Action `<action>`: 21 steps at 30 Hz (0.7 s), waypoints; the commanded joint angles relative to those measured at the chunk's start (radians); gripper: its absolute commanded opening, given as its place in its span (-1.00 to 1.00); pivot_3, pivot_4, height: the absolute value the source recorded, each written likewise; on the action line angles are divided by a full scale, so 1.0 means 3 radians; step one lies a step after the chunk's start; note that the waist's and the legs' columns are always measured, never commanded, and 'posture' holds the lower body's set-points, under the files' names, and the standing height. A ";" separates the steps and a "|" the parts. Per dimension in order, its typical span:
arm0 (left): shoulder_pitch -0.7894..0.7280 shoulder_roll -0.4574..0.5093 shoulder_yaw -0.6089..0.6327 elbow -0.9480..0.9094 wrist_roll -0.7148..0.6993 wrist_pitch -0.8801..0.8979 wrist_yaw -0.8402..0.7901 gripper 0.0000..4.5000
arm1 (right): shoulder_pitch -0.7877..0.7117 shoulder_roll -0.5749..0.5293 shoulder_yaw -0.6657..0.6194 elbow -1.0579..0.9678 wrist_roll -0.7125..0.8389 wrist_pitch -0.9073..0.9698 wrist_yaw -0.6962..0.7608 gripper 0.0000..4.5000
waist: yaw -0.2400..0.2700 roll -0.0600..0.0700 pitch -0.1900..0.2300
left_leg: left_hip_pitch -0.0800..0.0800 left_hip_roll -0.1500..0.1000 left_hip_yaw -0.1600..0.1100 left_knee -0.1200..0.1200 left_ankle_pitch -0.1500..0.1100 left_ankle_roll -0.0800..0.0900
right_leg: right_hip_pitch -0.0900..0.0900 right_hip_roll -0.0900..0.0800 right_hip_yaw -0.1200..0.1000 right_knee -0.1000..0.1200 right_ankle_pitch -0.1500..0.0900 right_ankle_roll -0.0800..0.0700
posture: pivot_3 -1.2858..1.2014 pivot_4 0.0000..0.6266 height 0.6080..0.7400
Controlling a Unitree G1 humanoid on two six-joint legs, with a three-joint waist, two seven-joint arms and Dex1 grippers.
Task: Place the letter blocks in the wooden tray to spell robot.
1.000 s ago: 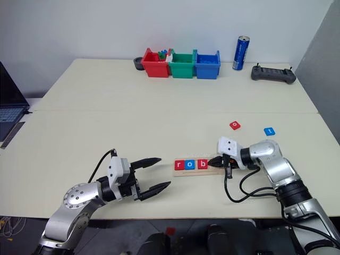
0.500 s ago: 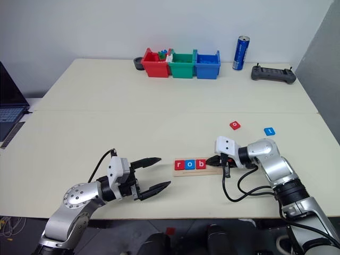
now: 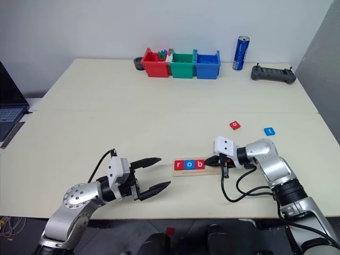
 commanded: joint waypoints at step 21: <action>-0.0062 0.0005 0.0031 -0.0064 -0.0031 -0.0070 -0.0007 1.00 | 0.0360 -0.0377 -0.0840 -0.1003 0.0525 0.0911 -0.0516 0.28 | 0.0006 0.0000 0.0000 | -0.0001 0.0000 0.0001 0.0000 0.0000 0.0000 | 0.0000 0.0000 0.0001 -0.0001 0.0000 0.0000 | 0.03 -0.52 1.00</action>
